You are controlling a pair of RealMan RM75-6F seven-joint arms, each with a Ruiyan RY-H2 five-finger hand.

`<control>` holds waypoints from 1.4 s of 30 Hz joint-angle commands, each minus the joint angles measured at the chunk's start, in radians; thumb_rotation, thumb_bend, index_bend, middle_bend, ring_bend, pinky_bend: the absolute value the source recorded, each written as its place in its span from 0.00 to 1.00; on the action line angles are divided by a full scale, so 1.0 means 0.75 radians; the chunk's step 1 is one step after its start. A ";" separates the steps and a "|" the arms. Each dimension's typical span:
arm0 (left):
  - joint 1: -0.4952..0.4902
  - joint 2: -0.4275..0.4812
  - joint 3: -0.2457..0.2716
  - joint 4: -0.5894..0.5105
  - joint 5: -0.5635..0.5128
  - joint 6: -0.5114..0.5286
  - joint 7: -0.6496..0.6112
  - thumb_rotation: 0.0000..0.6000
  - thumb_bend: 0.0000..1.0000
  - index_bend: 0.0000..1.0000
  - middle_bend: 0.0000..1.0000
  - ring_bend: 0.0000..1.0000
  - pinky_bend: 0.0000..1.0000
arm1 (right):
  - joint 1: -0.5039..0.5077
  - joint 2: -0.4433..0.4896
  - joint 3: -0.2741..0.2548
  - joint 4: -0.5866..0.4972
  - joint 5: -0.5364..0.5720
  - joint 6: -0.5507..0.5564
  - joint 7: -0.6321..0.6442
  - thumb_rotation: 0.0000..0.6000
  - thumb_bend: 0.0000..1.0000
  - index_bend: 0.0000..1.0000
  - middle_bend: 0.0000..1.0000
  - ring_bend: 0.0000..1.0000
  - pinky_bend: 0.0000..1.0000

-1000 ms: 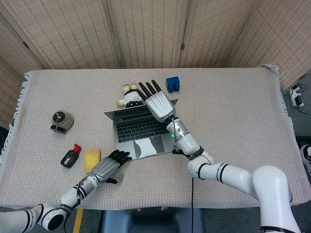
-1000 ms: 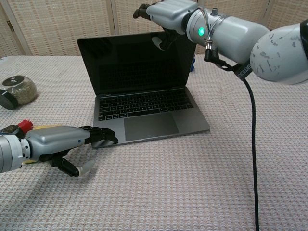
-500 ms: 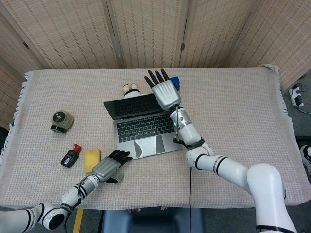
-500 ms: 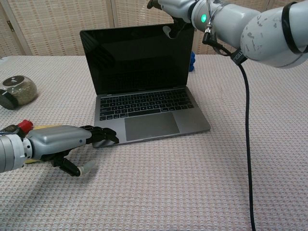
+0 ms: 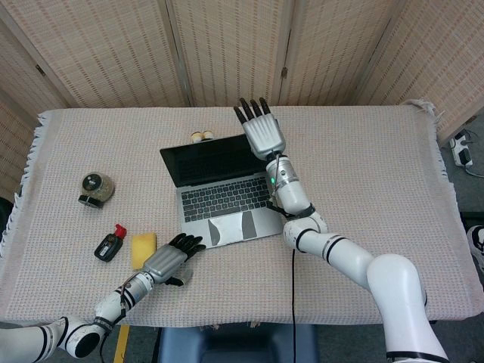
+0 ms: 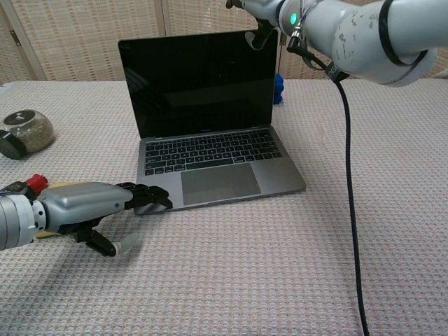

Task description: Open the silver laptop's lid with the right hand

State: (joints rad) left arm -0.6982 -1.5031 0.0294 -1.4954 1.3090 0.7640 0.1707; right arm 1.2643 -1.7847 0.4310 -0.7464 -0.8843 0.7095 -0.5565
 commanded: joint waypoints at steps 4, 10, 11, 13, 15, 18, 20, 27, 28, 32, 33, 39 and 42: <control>0.005 0.027 -0.009 -0.032 0.014 0.022 -0.029 0.70 0.65 0.07 0.03 0.00 0.00 | -0.050 0.074 -0.012 -0.150 -0.064 0.059 0.111 1.00 0.64 0.00 0.00 0.00 0.00; 0.026 0.081 -0.017 -0.095 0.064 0.093 -0.067 0.70 0.65 0.07 0.03 0.00 0.00 | -0.209 0.274 -0.063 -0.511 -0.168 0.222 0.182 1.00 0.64 0.00 0.00 0.00 0.00; 0.030 0.091 -0.017 -0.106 0.069 0.104 -0.070 0.70 0.65 0.07 0.03 0.00 0.00 | -0.233 0.306 -0.067 -0.561 -0.171 0.240 0.187 1.00 0.64 0.00 0.00 0.00 0.00; 0.043 0.113 -0.018 -0.129 0.079 0.133 -0.072 0.70 0.65 0.07 0.03 0.00 0.00 | -0.287 0.384 -0.080 -0.671 -0.177 0.272 0.196 1.00 0.64 0.00 0.00 0.00 0.00; 0.055 0.135 -0.020 -0.148 0.080 0.156 -0.080 0.72 0.65 0.07 0.03 0.00 0.00 | -0.336 0.450 -0.093 -0.757 -0.179 0.294 0.214 1.00 0.64 0.00 0.00 0.02 0.00; 0.080 0.178 -0.029 -0.173 0.072 0.197 -0.105 0.83 0.65 0.08 0.03 0.00 0.00 | -0.427 0.560 -0.123 -0.901 -0.192 0.329 0.261 1.00 0.64 0.00 0.00 0.03 0.00; 0.103 0.202 -0.040 -0.179 0.067 0.241 -0.123 0.96 0.65 0.08 0.04 0.00 0.00 | -0.494 0.641 -0.158 -0.995 -0.221 0.349 0.304 1.00 0.64 0.00 0.00 0.06 0.00; 0.205 0.282 -0.072 -0.187 0.012 0.401 -0.139 1.00 0.65 0.10 0.08 0.03 0.00 | -0.746 0.841 -0.308 -1.151 -0.410 0.490 0.499 1.00 0.64 0.00 0.02 0.12 0.00; 0.216 0.293 -0.076 -0.190 0.006 0.416 -0.143 1.00 0.65 0.10 0.08 0.03 0.00 | -0.774 0.856 -0.330 -1.155 -0.438 0.509 0.518 1.00 0.64 0.00 0.03 0.12 0.00; 0.271 0.340 -0.093 -0.196 -0.018 0.491 -0.167 1.00 0.65 0.12 0.09 0.03 0.00 | -0.896 0.905 -0.415 -1.166 -0.564 0.610 0.623 1.00 0.64 0.00 0.03 0.12 0.00; 0.288 0.354 -0.096 -0.197 -0.023 0.514 -0.172 1.00 0.65 0.12 0.09 0.03 0.00 | -0.932 0.914 -0.436 -1.165 -0.600 0.649 0.654 1.00 0.64 0.00 0.03 0.12 0.00; 0.386 0.404 -0.102 -0.206 -0.031 0.644 -0.196 1.00 0.65 0.14 0.09 0.04 0.00 | -1.091 0.922 -0.519 -1.149 -0.720 0.815 0.768 1.00 0.64 0.00 0.03 0.12 0.00; 0.448 0.415 -0.092 -0.201 -0.021 0.727 -0.192 1.00 0.65 0.15 0.09 0.04 0.00 | -1.155 0.909 -0.560 -1.130 -0.750 0.846 0.851 1.00 0.64 0.00 0.02 0.11 0.00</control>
State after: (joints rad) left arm -0.3877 -1.2020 -0.0433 -1.6472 1.2894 1.2742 0.0280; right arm 0.4302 -1.1001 0.0375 -1.6039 -1.4235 1.3252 0.0447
